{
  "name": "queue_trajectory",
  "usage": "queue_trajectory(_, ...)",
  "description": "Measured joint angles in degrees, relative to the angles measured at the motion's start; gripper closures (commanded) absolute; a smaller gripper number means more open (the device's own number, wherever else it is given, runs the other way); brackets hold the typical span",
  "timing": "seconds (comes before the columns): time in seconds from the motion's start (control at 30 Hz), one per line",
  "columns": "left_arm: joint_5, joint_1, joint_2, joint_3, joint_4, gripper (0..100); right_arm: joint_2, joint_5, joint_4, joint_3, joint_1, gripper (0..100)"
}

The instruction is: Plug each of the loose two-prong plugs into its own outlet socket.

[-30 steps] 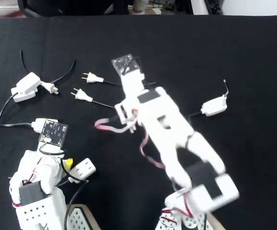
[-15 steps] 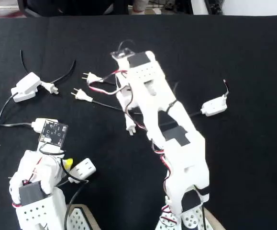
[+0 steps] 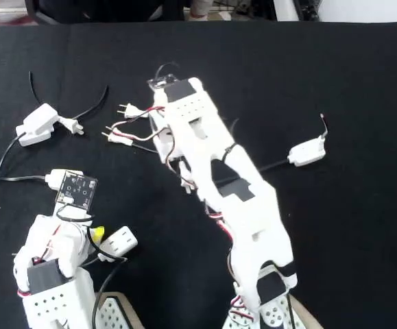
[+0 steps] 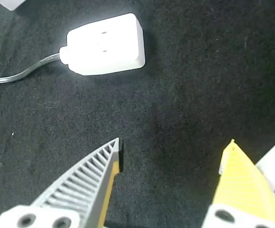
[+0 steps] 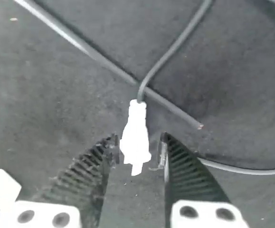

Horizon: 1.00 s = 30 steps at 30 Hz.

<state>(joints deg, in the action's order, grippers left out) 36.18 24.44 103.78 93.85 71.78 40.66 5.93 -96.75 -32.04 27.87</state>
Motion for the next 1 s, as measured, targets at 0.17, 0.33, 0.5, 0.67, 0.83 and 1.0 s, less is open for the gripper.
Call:
queue_trajectory(0.17, 0.00, 0.00, 0.00, 0.00, 0.00, 67, 3.78, 0.18, -0.26, -0.35, 0.26, 86.1)
queue_trajectory(0.33, 0.00, 0.00, 0.00, 0.00, 0.00, 67, 7.38, 1.58, -0.53, -0.70, 0.53, 86.3)
queue_trajectory(0.5, 0.00, 0.00, 0.00, 0.00, 0.00, 67, 7.38, 1.93, -0.62, -0.70, 0.62, 89.7)
queue_trajectory(0.67, 0.00, 0.00, 0.00, 0.00, 0.00, 67, 7.56, 1.93, -0.79, -1.58, 0.62, 91.7)
queue_trajectory(0.83, 0.00, 0.00, 0.00, 0.00, 0.00, 67, 7.91, 0.79, -2.11, -4.48, 0.62, 91.4)
queue_trajectory(1.0, 0.00, 0.00, 0.00, 0.00, 0.00, 67, 7.91, -0.09, -2.20, -5.01, 0.62, 91.3)
